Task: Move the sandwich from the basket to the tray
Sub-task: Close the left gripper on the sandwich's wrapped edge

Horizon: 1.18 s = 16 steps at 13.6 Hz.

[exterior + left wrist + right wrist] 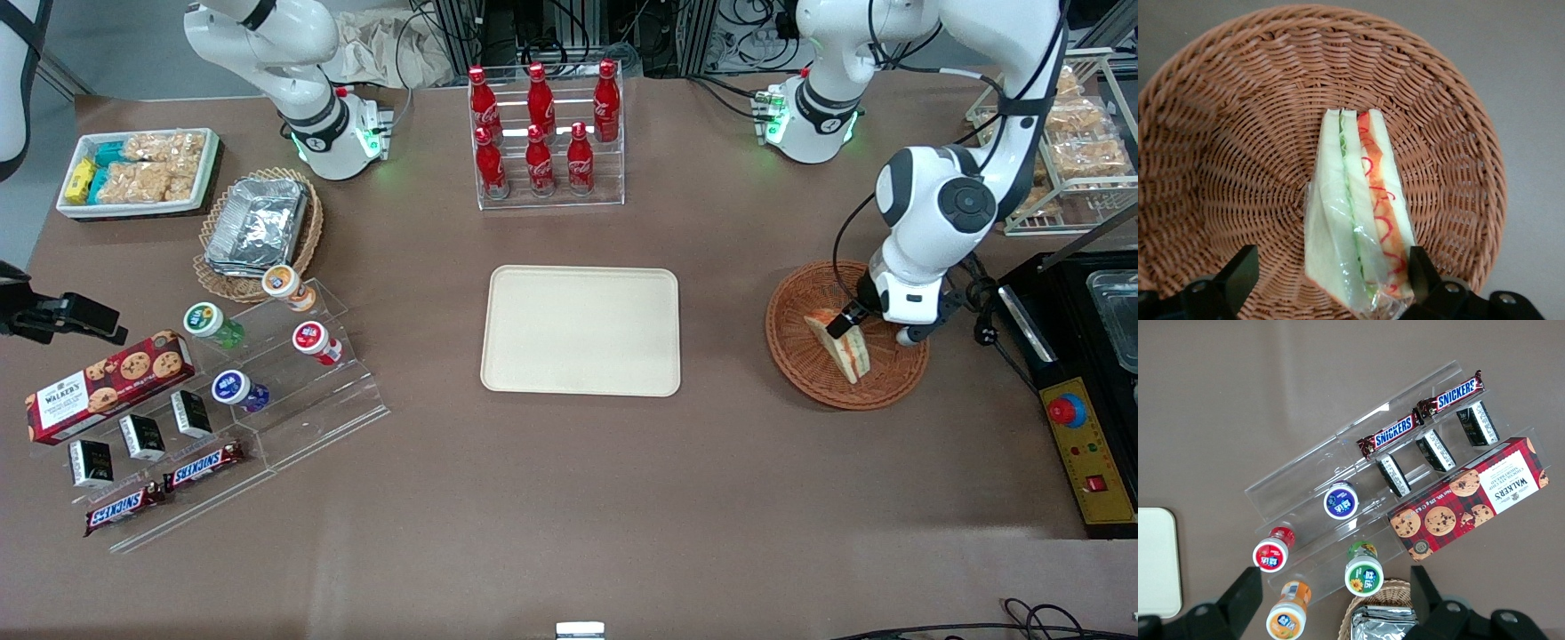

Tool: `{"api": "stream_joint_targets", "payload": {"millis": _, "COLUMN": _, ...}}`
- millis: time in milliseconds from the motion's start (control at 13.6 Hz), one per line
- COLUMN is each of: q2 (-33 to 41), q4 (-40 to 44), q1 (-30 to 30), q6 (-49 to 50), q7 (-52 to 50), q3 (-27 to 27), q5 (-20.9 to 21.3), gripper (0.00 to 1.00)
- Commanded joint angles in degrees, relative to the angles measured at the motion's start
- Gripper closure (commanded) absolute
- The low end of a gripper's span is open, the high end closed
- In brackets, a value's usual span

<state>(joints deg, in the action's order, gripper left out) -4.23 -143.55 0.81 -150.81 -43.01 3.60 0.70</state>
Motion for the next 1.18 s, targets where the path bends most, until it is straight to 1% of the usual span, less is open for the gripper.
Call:
{"api": "stream_joint_targets", "payload": {"millis": 0, "q2": -2.18, "q4": -1.21, "q1": 0.33, "q6": -3.61, "q7": -1.46, "q3": -0.09, "q5": 1.14, "gripper": 0.01}}
{"api": "stream_joint_targets", "payload": {"millis": 147, "q2": -2.45, "q4": -1.12, "q1": 0.24, "q6": -3.62, "q7": -1.46, "q3": -0.09, "q5": 1.14, "gripper": 0.01}}
{"api": "stream_joint_targets", "payload": {"millis": 221, "q2": -2.45, "q4": -1.12, "q1": 0.24, "q6": -3.62, "q7": -1.46, "q3": -0.09, "q5": 1.14, "gripper": 0.05}}
{"api": "stream_joint_targets", "payload": {"millis": 295, "q2": -2.45, "q4": -1.12, "q1": 0.33, "q6": -3.62, "q7": -1.46, "q3": -0.09, "q5": 1.14, "gripper": 0.17}}
{"api": "stream_joint_targets", "payload": {"millis": 368, "q2": -2.45, "q4": -1.12, "q1": 0.25, "q6": -3.62, "q7": -1.55, "q3": -0.09, "q5": 1.05, "gripper": 0.49}}
{"api": "stream_joint_targets", "payload": {"millis": 442, "q2": -2.36, "q4": -1.03, "q1": 0.24, "q6": -3.62, "q7": -1.64, "q3": -0.09, "q5": 1.14, "gripper": 0.87}}
{"api": "stream_joint_targets", "payload": {"millis": 516, "q2": -2.10, "q4": -0.94, "q1": 0.24, "q6": -3.44, "q7": -1.64, "q3": -0.09, "q5": 1.05, "gripper": 1.00}}
{"api": "stream_joint_targets", "payload": {"millis": 663, "q2": -0.79, "q4": -0.33, "q1": 0.33, "q6": -2.40, "q7": -2.25, "q3": 0.00, "q5": 1.05, "gripper": 1.00}}
{"api": "stream_joint_targets", "payload": {"millis": 811, "q2": 2.02, "q4": 1.33, "q1": 0.33, "q6": 2.50, "q7": -1.82, "q3": 0.09, "q5": 1.14, "gripper": 1.00}}
{"api": "stream_joint_targets", "payload": {"millis": 958, "q2": 5.36, "q4": 5.18, "q1": 0.42, "q6": 11.01, "q7": -1.55, "q3": 1.14, "q5": 1.14, "gripper": 1.00}}
{"api": "stream_joint_targets", "payload": {"millis": 1032, "q2": 6.33, "q4": 8.34, "q1": 0.42, "q6": 16.28, "q7": -1.64, "q3": 1.93, "q5": 1.14, "gripper": 1.00}}
{"api": "stream_joint_targets", "payload": {"millis": 1105, "q2": 7.12, "q4": 13.68, "q1": 0.42, "q6": 23.21, "q7": -1.99, "q3": 2.89, "q5": 1.14, "gripper": 1.00}}
